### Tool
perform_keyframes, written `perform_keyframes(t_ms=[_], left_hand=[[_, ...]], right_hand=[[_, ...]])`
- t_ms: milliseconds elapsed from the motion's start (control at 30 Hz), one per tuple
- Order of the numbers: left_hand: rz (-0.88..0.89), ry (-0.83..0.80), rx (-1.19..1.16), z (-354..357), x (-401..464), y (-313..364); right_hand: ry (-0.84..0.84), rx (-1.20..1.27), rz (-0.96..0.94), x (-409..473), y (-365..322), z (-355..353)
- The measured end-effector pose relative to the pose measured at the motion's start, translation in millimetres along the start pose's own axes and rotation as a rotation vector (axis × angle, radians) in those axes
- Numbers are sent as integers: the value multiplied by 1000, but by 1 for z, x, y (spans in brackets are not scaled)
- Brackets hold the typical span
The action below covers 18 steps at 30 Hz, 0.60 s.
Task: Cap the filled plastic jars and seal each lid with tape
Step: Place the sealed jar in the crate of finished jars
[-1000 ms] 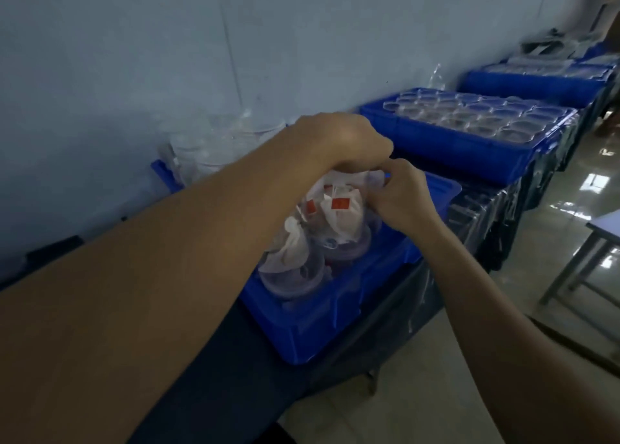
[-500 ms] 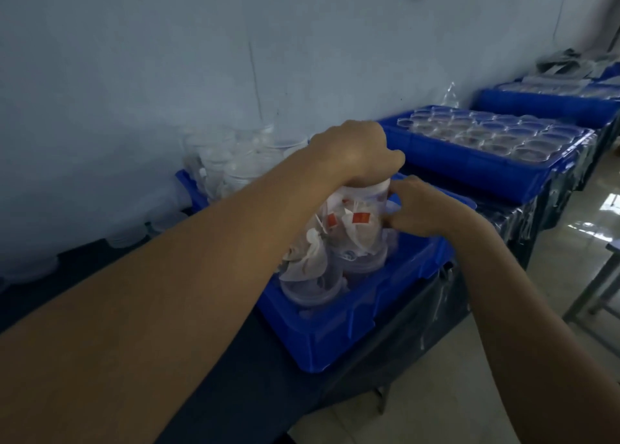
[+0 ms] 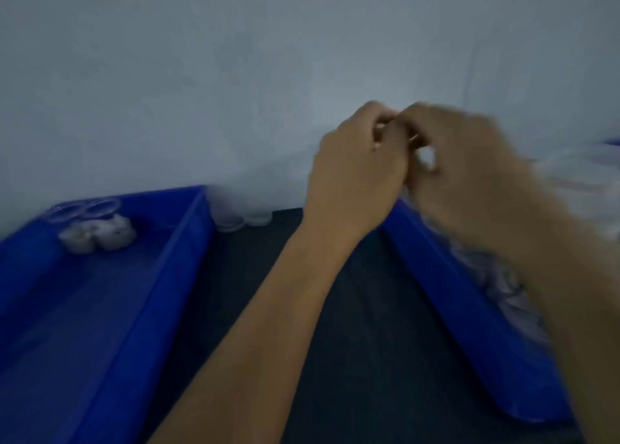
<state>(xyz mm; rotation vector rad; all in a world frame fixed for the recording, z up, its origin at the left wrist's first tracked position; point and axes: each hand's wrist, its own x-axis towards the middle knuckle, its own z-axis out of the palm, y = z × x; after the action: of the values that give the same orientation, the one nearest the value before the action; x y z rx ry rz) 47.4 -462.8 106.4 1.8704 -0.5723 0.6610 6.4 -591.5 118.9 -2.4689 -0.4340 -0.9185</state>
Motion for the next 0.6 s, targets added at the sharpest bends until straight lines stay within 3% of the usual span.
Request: perform_keyframes(t_ms=[67, 167, 300, 467, 600], left_hand=[[-160, 73, 16, -50, -28, -47], [-501, 78, 187, -108, -94, -123], [-800, -4, 280, -133, -171, -186], [-810, -33, 246, -135, -183, -176], [-603, 43, 439, -166, -145, -133]], right_hand=[[-208, 187, -44, -8, -41, 72], [-503, 243, -54, -46, -80, 175], [-647, 175, -84, -94, -88, 257], [-625, 135, -167, -92, -95, 279], [-444, 397, -161, -41, -129, 266]])
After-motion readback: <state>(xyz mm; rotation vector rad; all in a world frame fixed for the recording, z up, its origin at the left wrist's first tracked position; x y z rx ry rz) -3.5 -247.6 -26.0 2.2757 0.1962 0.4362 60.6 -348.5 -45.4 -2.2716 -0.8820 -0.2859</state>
